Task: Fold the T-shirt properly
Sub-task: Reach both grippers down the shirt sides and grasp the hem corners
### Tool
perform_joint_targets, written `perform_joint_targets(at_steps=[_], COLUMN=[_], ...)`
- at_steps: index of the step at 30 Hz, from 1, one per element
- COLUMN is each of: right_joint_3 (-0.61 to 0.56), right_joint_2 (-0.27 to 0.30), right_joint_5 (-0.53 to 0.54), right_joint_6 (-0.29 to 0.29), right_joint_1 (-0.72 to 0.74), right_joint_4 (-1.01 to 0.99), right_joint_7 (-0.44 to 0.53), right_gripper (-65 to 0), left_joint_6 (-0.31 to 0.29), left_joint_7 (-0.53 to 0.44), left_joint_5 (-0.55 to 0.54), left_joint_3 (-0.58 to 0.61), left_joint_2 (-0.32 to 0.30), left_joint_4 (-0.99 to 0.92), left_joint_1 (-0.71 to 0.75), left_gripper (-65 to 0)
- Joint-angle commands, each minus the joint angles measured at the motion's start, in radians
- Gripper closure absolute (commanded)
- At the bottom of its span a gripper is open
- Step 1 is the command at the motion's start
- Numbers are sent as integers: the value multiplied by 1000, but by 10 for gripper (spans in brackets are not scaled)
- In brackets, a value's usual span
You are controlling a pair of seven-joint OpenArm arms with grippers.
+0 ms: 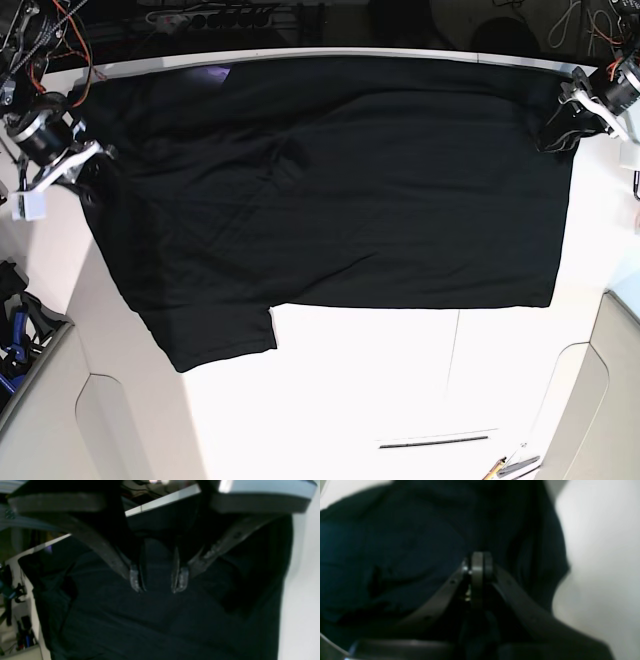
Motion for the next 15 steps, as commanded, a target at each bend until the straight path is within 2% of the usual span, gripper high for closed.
perform_joint_targets(at_steps=[1, 5, 7, 10, 15], right_joint_3=[7, 6, 6, -14, -118], right_joint_2=[14, 15, 16, 41, 137], right_joint_5=[-1, -156, -202, -207, -207], right_joint_6=[3, 3, 2, 3, 11], right_joint_1=[35, 132, 180, 266, 448], right_joint_4=[27, 14, -16, -118, -451], right_joint_7=[32, 125, 158, 166, 167], right_gripper=[-54, -255, -313, -319, -319], left_joint_6=[-9, -9, -9, -9, -9], left_joint_7=[-11, -18, -18, -18, -18], left_joint_5=[-19, -17, -17, -17, -17], left_joint_3=[-8, -7, -7, -7, -7], left_joint_2=[-16, -16, -16, -16, -16], left_joint_4=[27, 39, 39, 39, 39], left_joint_1=[3, 3, 3, 3, 3], left_gripper=[-211, -211, -211, -219, -229])
